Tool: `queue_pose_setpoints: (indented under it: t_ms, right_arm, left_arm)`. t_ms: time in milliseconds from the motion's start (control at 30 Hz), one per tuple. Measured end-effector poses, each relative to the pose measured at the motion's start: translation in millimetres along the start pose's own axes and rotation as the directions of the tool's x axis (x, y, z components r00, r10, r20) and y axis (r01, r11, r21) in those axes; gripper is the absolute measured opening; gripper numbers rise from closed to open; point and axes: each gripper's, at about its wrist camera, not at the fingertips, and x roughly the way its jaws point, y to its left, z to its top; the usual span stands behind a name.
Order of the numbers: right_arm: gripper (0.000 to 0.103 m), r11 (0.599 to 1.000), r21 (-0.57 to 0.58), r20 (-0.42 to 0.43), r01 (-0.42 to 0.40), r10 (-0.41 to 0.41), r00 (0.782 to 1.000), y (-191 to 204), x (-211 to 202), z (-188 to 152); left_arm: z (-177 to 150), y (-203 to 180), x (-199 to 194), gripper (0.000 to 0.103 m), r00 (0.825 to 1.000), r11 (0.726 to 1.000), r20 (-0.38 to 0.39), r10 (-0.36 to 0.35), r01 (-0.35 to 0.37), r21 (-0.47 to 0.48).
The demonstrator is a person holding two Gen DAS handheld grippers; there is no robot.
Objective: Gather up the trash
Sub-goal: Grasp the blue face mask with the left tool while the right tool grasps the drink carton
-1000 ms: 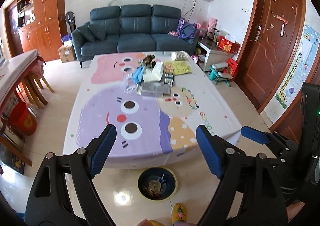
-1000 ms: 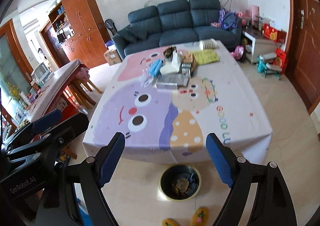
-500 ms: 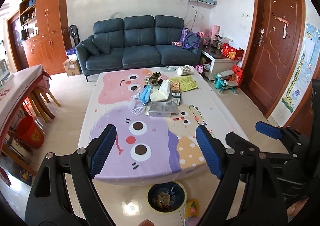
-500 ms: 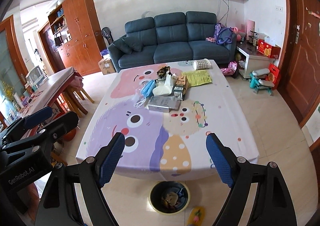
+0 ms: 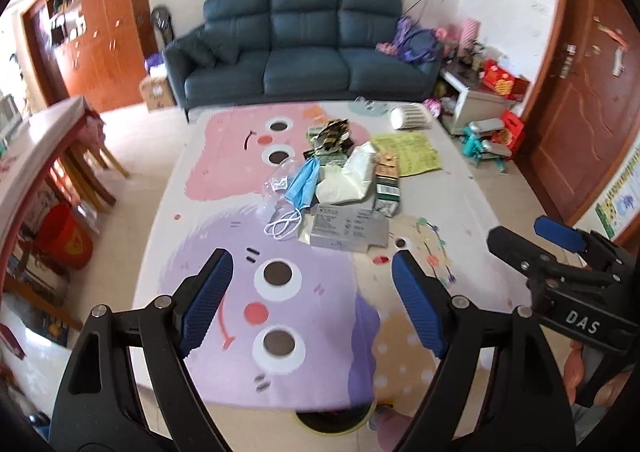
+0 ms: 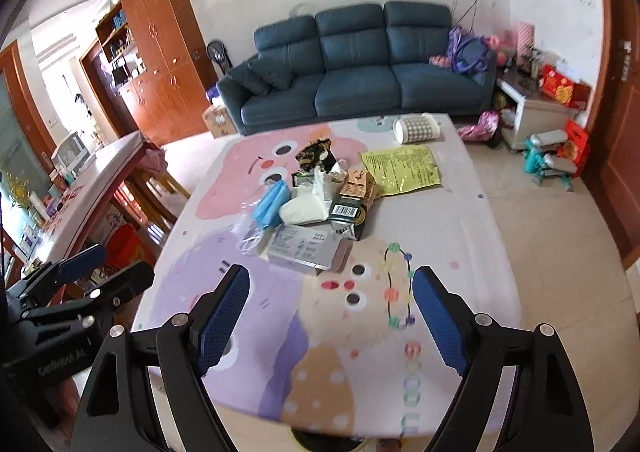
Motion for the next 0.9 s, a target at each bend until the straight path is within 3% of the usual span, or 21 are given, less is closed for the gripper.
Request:
queue_pose_setpoints:
  t_ms: [233, 467, 733, 800, 833, 900]
  right_arm:
    - [0.085, 0.999, 0.005, -0.131, -0.050, 0.050, 0.990, -42, 125, 50]
    - [0.085, 0.993, 0.052, -0.262, -0.107, 0.117, 0.958, -60, 247, 76]
    - [0.085, 0.984, 0.118, -0.355, -0.137, 0.170, 0.919, -64, 328, 88]
    - [0.085, 0.983, 0.116, -0.373, -0.143, 0.176, 0.911, -66, 342, 89]
    - [0.085, 0.983, 0.116, -0.377, -0.145, 0.179, 0.909, -66, 346, 89]
    - [0.085, 0.983, 0.112, -0.386, -0.148, 0.180, 0.905, -69, 352, 88]
  left_arm:
    - [49, 10, 135, 0.078, 0.986, 0.992, -0.168, 0.002, -0.023, -0.125]
    - [70, 16, 236, 0.062, 0.960, 0.987, -0.269, 0.075, -0.109, -0.115]
    - [76, 11, 296, 0.061, 0.933, 0.986, -0.351, 0.079, -0.124, -0.108]
    - [75, 10, 305, 0.054, 0.925, 0.987, -0.371, 0.084, -0.129, -0.099]
    - [74, 9, 311, 0.045, 0.918, 0.987, -0.387, 0.083, -0.130, -0.097]
    - [73, 10, 320, 0.040, 0.909, 0.986, -0.410, 0.075, -0.129, -0.104]
